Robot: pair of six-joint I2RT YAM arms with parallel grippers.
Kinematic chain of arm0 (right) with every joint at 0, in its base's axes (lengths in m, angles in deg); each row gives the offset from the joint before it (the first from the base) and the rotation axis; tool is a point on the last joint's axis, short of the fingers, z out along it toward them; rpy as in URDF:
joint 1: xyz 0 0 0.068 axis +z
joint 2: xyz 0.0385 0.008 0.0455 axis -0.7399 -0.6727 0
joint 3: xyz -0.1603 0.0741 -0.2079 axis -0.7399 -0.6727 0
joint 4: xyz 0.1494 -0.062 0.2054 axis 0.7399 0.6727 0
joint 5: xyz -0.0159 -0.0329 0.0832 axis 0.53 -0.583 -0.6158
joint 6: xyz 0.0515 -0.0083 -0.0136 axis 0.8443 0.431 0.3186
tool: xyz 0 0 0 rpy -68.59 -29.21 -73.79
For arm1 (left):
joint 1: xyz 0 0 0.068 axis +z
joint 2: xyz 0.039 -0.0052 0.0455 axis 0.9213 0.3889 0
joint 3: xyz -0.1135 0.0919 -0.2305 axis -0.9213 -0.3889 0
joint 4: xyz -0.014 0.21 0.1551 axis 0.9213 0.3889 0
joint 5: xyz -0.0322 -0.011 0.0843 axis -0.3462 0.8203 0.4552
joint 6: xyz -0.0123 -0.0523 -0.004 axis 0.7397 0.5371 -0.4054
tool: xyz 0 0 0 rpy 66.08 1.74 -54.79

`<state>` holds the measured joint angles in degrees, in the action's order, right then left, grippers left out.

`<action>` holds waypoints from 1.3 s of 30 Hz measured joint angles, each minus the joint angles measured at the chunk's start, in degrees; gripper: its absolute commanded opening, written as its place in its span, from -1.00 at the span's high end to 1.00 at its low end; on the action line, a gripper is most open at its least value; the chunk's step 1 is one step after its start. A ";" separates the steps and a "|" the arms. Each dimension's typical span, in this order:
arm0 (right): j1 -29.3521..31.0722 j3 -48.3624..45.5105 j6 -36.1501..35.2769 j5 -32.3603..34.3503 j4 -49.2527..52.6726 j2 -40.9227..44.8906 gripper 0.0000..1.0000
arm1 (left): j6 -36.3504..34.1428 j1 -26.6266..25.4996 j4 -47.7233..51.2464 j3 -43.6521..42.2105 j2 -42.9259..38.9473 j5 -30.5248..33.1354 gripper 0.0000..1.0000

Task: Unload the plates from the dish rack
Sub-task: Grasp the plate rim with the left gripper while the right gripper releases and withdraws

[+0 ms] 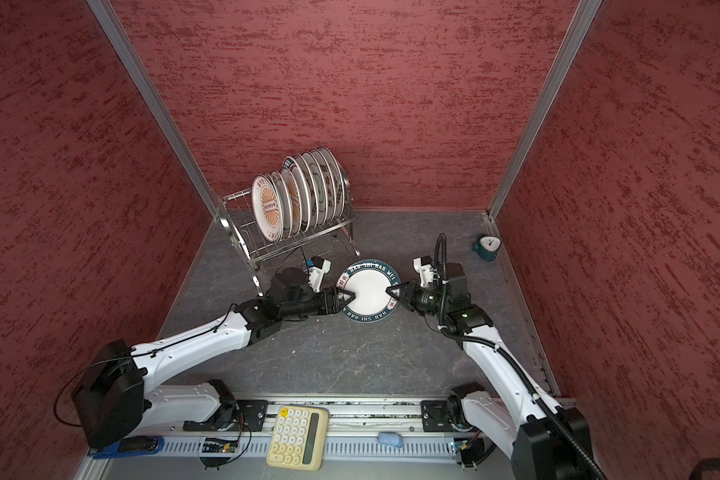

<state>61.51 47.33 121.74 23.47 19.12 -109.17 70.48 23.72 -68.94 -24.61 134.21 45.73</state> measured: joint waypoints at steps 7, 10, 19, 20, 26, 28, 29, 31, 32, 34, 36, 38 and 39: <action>-0.02 -1.66 1.29 -1.49 -4.04 0.00 1.00 | 1.44 0.07 -1.66 0.00 0.76 -2.19 0.44; -0.68 -2.56 1.92 -2.34 -5.70 0.00 0.98 | 3.28 0.83 -3.04 0.02 0.74 -3.34 0.66; -1.44 -2.91 0.70 -2.75 -8.74 -0.24 0.58 | 8.09 2.25 -5.88 0.96 0.70 -4.59 1.00; -1.38 -2.95 0.74 -2.71 -8.31 -0.42 0.44 | 7.58 2.12 -6.16 1.03 0.76 -4.61 1.00; -1.11 -2.73 -0.50 -2.86 -4.85 -1.60 -0.31 | 5.07 1.18 -4.81 1.18 2.12 -4.04 1.00; -1.51 -1.53 -1.81 -1.95 -0.98 -1.62 -0.49 | 4.55 1.03 -3.08 1.25 2.38 -3.91 1.00; -2.03 -0.33 -2.82 -0.81 1.79 -1.62 -0.55 | 4.28 0.96 -2.14 1.29 2.40 -3.78 1.00; -3.21 2.60 -4.55 2.62 6.99 -1.62 -0.72 | 3.69 0.94 0.20 1.64 2.43 -3.72 1.00; -3.96 4.68 -5.60 5.40 10.05 -1.62 -0.77 | 3.52 0.90 1.46 1.84 2.47 -3.72 1.00; -5.07 8.72 -7.52 11.47 15.50 -1.62 -0.85 | 3.41 0.76 3.74 2.32 2.73 -3.67 1.00; -5.79 11.91 -9.03 16.92 19.65 -1.62 -0.95 | 3.19 0.28 5.77 3.23 3.50 -3.50 1.00; -6.38 14.97 -10.56 23.12 24.00 -1.92 -0.98 | 3.06 -0.61 7.45 4.46 4.94 -3.28 1.00; -6.51 16.09 -11.06 25.44 25.51 -2.27 -0.98 | 3.04 -1.14 8.00 4.96 5.57 -3.10 1.00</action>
<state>54.99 63.42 110.68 48.91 44.63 -111.44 73.52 22.58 -60.94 -19.65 139.79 42.63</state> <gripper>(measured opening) 0.988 0.095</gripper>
